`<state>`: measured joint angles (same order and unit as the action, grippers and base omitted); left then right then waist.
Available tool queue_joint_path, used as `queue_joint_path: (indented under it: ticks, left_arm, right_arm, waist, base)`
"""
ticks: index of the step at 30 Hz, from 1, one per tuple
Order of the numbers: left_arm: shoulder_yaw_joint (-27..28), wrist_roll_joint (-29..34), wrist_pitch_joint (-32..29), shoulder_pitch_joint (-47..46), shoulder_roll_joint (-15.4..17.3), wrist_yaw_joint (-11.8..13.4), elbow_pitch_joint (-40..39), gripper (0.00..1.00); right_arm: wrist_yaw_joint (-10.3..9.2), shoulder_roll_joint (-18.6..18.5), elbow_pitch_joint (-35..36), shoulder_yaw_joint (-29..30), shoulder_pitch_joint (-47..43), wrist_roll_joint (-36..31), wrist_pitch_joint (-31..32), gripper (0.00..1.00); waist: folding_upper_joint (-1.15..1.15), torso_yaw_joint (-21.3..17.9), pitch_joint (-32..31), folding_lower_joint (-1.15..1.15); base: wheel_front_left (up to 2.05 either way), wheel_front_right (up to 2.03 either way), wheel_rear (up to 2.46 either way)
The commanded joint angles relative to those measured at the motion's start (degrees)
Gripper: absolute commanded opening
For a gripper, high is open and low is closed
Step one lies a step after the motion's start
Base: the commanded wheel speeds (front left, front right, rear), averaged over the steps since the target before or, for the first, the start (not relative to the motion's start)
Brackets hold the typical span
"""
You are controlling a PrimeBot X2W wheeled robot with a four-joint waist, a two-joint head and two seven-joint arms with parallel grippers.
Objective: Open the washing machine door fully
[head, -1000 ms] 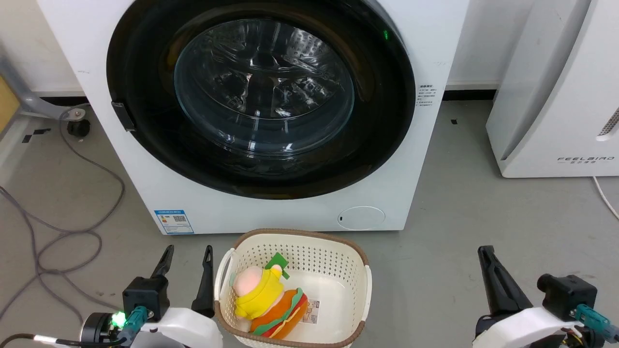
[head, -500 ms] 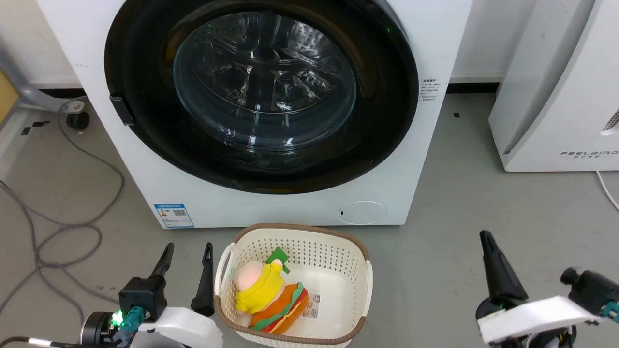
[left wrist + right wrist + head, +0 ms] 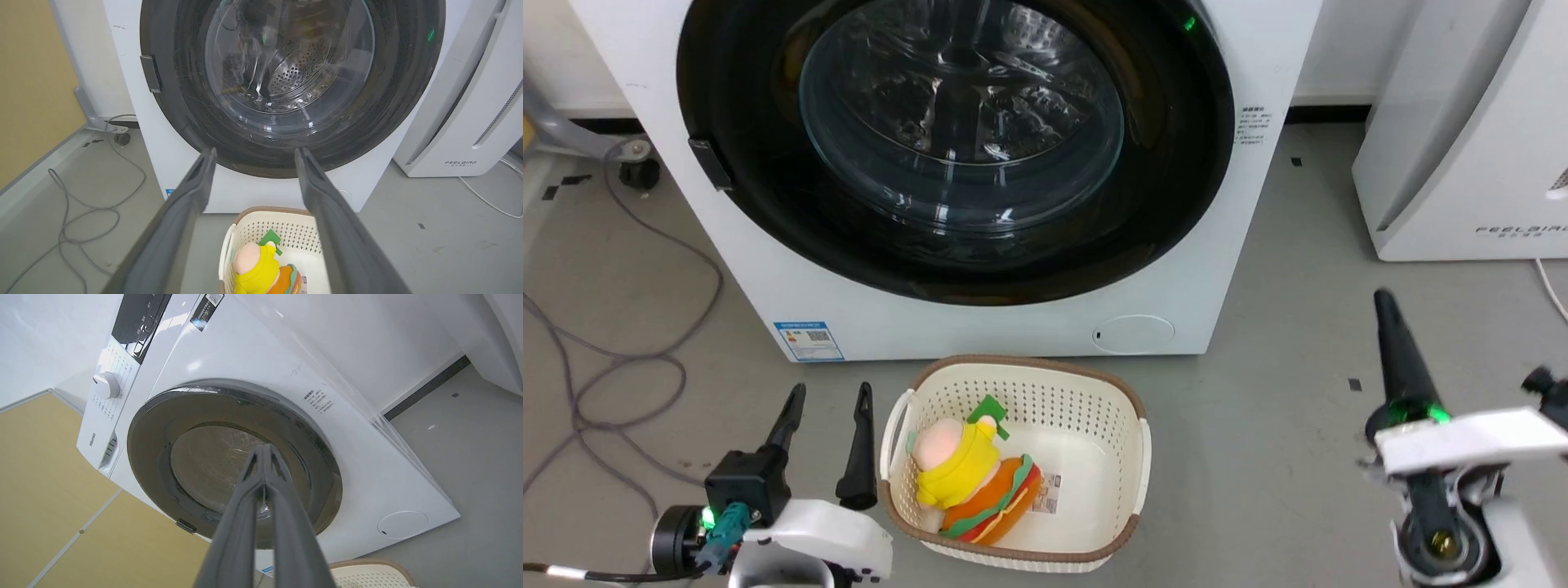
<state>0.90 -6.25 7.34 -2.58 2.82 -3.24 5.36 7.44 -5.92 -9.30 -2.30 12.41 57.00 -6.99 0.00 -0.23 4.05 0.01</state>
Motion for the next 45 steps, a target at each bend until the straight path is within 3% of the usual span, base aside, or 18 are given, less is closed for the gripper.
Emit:
queue_joint_path:
  ticks: [1, 13, 25, 31, 37, 45]
  left_arm:
    - [0.2, -0.4, 0.6, -1.0, 0.0, -0.4, 0.0, 1.00]
    - [1.2, -1.5, 2.0, -4.0, 0.3, -1.4, -0.3, 1.00]
    - [1.1, -3.3, 3.5, -6.2, 1.3, -2.2, -1.4, 1.00]
    - [0.9, -4.4, 4.2, -7.4, 2.1, -2.5, -2.0, 1.00]
    - [0.7, -5.5, 4.9, -9.1, 2.5, -2.9, -2.4, 1.00]
    - [0.6, -7.0, 5.9, -11.3, 3.1, -3.4, -2.9, 1.00]
  right_arm:
    - [0.03, -0.6, -0.5, -0.2, 1.7, 2.0, -0.3, 0.00]
    - [0.03, -8.3, -11.0, -6.5, 20.2, 16.2, -0.4, 0.00]
    - [0.04, -14.5, -27.7, -22.0, 43.1, 29.1, 4.1, 0.00]
    - [0.04, -14.3, -37.9, -31.2, 55.7, 33.4, 8.7, 0.00]
    - [0.04, -11.8, -48.2, -39.8, 67.8, 36.2, 15.0, 0.00]
    - [0.04, -9.2, -55.7, -49.5, 79.8, 40.1, 22.9, 0.00]
  waist:
    - [0.00, -0.1, 0.4, 0.00]
    - [0.00, -0.4, 4.2, 0.00]
    - [0.00, 0.1, 8.4, 0.00]
    - [0.00, 0.2, 11.0, 0.00]
    - [0.00, 0.4, 13.7, -0.01]
    - [0.00, 0.7, 17.2, -0.01]
  base:
    - [0.00, 0.00, 0.00]
    - [0.00, 0.00, 0.00]
    - [0.00, 0.00, 0.00]
    - [0.00, 0.00, 0.00]
    - [0.00, 0.00, 0.00]
    - [0.00, 0.00, 0.00]
